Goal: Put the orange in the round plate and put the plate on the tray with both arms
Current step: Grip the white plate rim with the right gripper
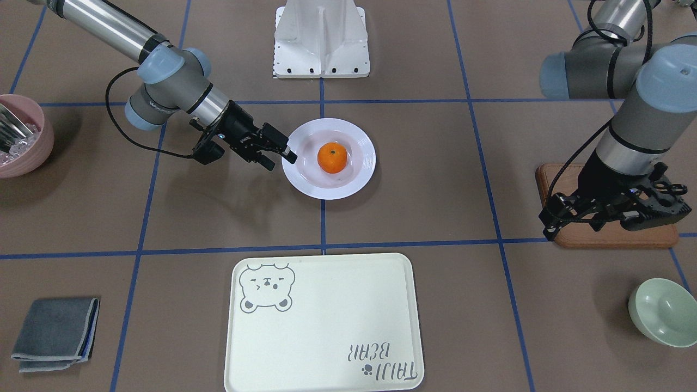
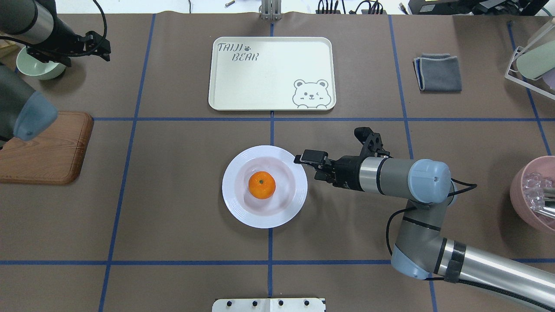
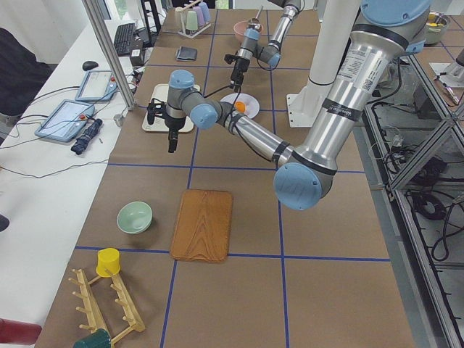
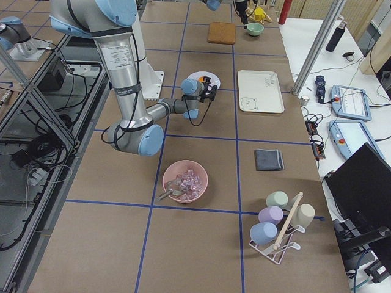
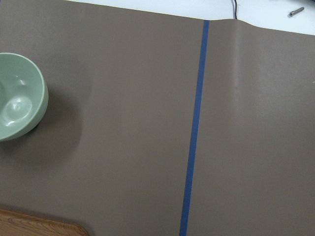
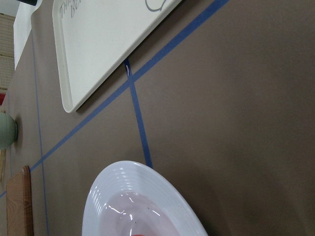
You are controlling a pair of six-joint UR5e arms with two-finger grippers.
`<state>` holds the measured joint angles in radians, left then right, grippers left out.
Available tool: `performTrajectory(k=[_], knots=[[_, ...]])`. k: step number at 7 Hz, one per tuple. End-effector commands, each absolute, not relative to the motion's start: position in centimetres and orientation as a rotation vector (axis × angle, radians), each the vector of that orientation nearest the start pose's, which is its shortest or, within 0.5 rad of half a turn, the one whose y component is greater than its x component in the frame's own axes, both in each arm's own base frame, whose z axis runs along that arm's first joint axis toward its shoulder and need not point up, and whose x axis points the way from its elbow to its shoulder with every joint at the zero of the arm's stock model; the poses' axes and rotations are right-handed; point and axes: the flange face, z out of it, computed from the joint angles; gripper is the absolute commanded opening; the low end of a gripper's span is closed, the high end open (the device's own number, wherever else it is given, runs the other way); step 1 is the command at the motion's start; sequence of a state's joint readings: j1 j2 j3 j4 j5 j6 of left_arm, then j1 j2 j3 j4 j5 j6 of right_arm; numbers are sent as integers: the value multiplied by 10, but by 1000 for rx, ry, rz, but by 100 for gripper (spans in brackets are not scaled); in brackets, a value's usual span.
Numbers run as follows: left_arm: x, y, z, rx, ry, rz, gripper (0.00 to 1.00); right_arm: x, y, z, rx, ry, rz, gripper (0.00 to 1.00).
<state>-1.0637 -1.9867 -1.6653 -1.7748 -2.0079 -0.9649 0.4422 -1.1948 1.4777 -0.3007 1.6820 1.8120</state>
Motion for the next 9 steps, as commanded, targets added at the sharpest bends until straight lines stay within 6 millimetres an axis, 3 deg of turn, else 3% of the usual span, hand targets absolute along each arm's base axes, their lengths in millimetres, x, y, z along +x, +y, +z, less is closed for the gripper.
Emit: performTrajectory(k=[1,9], knots=[[237,-613,368,233,777,-278,99,-535,-382,346,65,-1569,450,100],[237,-613,369,231,776,-278,99,-562,-351,338,62,-1581,449,100]])
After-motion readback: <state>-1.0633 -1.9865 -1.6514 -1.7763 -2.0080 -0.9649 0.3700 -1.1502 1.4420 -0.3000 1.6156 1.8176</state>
